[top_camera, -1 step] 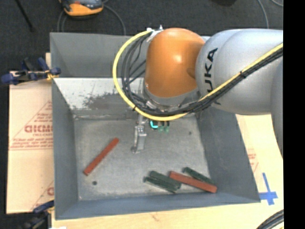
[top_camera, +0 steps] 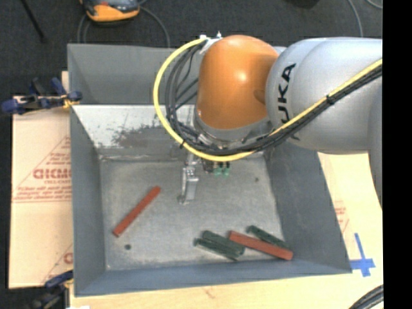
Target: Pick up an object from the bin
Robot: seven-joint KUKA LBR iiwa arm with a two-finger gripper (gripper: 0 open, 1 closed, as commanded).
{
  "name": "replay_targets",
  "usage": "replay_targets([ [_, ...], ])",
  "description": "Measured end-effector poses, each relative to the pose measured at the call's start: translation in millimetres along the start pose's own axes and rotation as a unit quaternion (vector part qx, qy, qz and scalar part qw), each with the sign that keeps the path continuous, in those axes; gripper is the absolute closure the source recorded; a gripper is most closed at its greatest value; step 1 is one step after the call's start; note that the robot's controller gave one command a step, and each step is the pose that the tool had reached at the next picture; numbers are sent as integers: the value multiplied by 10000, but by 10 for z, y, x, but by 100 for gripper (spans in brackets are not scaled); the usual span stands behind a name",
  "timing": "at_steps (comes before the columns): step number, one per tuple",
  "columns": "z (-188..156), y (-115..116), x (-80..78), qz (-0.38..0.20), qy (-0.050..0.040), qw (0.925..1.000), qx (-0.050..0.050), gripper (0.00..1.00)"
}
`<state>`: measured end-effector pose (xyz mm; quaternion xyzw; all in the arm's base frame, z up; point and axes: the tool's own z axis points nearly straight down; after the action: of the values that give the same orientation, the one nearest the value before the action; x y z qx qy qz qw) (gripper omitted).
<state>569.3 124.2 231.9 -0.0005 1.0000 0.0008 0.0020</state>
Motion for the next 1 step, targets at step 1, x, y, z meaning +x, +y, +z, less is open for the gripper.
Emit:
replay_targets([
  [1, 415, 179, 14, -600, -15, 9982, 6, 0],
])
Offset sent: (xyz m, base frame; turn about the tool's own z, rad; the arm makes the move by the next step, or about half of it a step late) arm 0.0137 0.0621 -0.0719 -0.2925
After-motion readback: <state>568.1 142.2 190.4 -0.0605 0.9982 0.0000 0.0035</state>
